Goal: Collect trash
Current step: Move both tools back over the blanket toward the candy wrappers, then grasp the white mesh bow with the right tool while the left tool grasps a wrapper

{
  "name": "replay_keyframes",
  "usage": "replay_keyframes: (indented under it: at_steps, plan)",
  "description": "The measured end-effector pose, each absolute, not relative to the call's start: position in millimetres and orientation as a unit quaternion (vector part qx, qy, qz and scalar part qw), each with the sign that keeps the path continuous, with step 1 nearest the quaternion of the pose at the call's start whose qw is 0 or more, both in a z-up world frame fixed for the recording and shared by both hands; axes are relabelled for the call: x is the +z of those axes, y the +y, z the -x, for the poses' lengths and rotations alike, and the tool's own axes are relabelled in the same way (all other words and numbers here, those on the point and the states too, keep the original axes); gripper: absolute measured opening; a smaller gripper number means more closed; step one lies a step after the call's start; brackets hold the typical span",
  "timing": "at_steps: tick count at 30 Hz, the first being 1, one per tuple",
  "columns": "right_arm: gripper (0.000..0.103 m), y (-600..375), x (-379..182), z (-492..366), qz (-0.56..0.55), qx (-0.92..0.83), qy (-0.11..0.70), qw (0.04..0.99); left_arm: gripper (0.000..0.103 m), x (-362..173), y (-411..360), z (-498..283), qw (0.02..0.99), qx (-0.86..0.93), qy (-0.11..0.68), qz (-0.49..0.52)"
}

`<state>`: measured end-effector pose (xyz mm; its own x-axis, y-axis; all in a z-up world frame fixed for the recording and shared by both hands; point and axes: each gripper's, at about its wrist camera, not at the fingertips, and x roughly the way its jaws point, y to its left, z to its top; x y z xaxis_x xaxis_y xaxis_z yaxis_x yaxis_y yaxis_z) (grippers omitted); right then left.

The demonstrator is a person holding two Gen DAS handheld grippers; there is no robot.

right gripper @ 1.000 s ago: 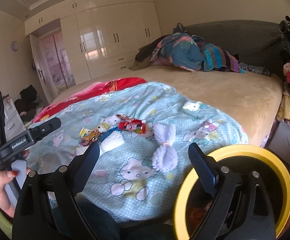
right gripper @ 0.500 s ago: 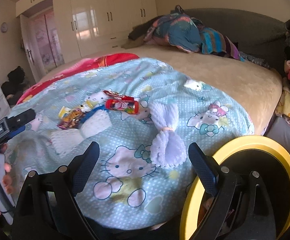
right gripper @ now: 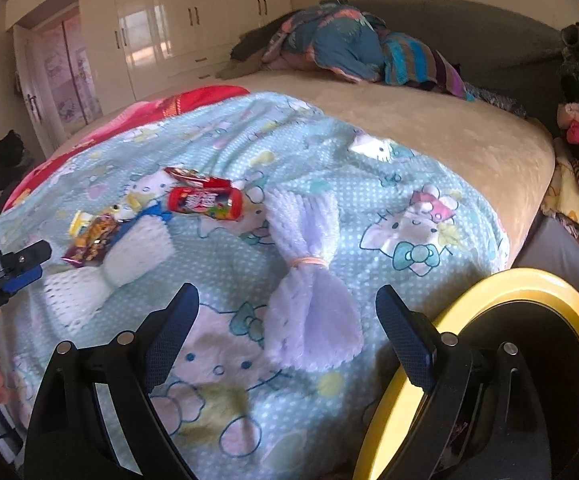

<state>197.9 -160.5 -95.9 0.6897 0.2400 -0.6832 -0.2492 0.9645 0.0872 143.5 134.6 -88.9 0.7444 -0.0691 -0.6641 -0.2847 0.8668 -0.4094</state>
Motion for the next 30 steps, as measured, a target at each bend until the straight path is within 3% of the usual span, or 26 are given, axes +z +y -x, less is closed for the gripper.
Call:
replay_keyframes:
  at_steps: [5,10,12,17,30]
  plan:
    - [0.071,-154.9,-107.8,-209.7,0.011,0.136,0.398,0.907,0.044,-97.9,134.4,-155.5,0.892,0.053,0.364,0.264]
    - [0.040,-149.2,-115.9,-213.7,0.018,0.143,0.413,0.899,0.033,-101.6,131.4,-163.8,0.890,0.047,0.368,0.264]
    - [0.036,-148.3,-116.4,-212.9,0.018,0.146,0.413,0.899,0.031,-103.0,131.3,-167.1,0.890,0.045,0.368,0.266]
    - [0.033,-144.8,-115.0,-209.3,0.021,0.160,0.408,0.898,0.015,-113.4,132.9,-171.9,0.883,0.046,0.378,0.276]
    - [0.029,-147.3,-92.9,-181.9,0.011,0.214,0.342,0.915,0.012,-83.9,124.7,-142.1,0.905,0.025,0.332,0.265]
